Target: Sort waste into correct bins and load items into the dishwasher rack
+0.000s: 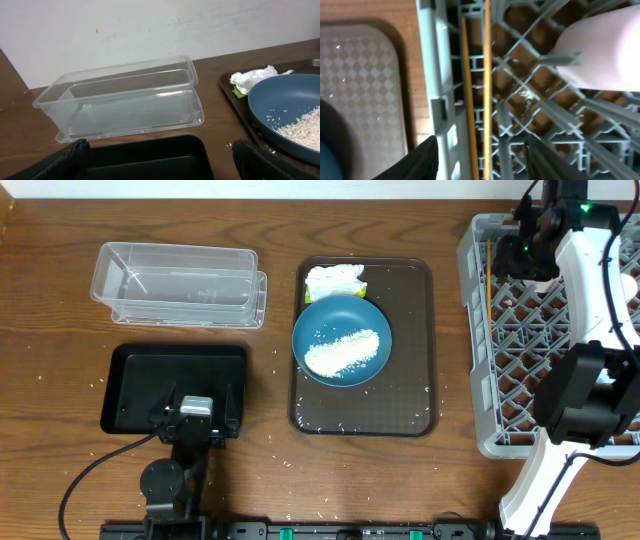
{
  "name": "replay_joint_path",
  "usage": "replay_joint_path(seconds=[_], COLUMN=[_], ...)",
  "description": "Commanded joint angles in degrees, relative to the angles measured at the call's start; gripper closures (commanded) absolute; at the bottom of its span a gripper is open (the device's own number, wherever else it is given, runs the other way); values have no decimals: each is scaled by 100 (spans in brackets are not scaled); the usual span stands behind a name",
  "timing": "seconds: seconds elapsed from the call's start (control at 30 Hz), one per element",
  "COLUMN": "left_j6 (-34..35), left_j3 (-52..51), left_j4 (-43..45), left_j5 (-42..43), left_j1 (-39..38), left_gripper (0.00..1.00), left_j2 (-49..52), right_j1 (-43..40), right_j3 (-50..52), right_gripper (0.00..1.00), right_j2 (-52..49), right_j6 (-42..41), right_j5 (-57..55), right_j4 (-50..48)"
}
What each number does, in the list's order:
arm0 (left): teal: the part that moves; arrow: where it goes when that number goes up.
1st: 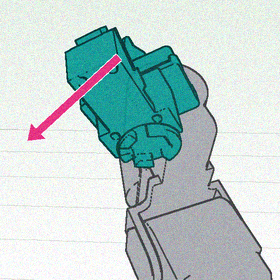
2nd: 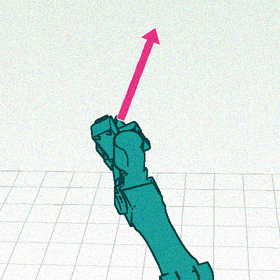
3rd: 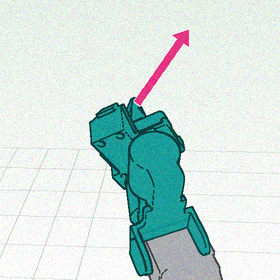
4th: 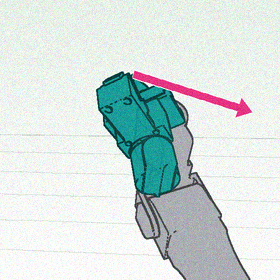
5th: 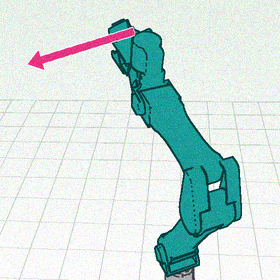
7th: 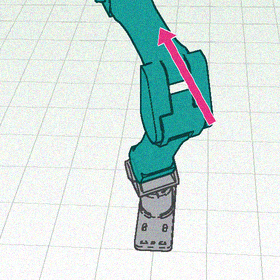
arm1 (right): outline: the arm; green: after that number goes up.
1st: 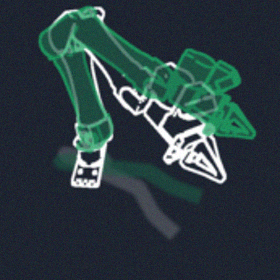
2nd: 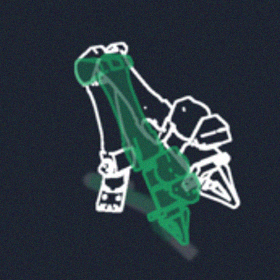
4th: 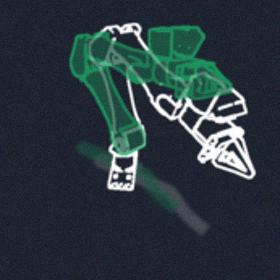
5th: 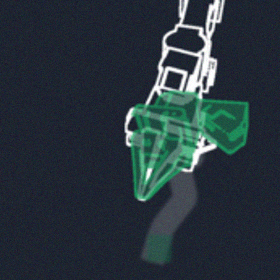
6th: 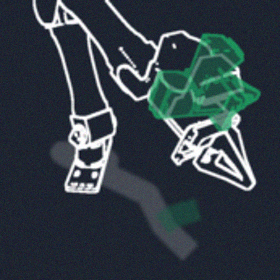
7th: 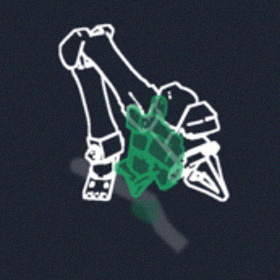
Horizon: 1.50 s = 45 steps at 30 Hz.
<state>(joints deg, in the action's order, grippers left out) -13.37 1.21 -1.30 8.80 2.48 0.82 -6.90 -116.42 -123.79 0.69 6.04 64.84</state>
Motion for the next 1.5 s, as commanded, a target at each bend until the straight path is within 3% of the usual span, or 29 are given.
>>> replay_joint_path(seconds=[0.0, 0.17, 0.3, 0.37, 0.4, 0.43, 0.63, 0.8, 0.97, 1.1, 1.3, 1.47], left_j6=[-9, -9, -9, -9, -9, -9, -9, -9, -9, -9, -9, -9], left_j3=[-98, -98, -98, -98, -98, -98, -98, -98, -98, -98, -98, -98], left_j4=[-188, -188, -190, -188, -188, -188, -188, -188, -188, -188, -188, -188], left_j5=[79, 79, 79, 79, 79, 79, 79, 79, 79, 79, 79, 79], left_j1=[7, 7, 7, 7, 7, 7, 7, 7, 7, 7, 7, 7], left_gripper=[7, 7, 7, 7, 7, 7, 7, 7, 7, 7, 7, 7], left_j2=[-11, -11, -11, -11, -11, -11, -11, -11, -11, -11, -11, -11], right_j1=[-15, 157, 444, 656, 791, 942, 2022, 2981, 3836, 4271, 4356, 4033], right_j3=[20, 20, 26, 35, 35, 35, 85, 199, 205, 205, 203, 203], right_gripper=[46, 43, 36, 19, 5, 1, 1, 1, 1, 1, 1, 1], right_j2=[85, 85, 85, 85, 85, 85, 85, 83, 83, 83, 98, 284], right_j6=[28, 942, 1008, 1008, 1008, 1010, 1012, 881, -592, -1108, -2277, -2632], right_j5=[697, 2833, 3488, 3792, 3950, 4072, 3954, 2424, 85, -1069, -2653, -2704], right_j4=[28, 61, 63, 103, 149, 181, 55, -398, -595, -592, -280, 111])
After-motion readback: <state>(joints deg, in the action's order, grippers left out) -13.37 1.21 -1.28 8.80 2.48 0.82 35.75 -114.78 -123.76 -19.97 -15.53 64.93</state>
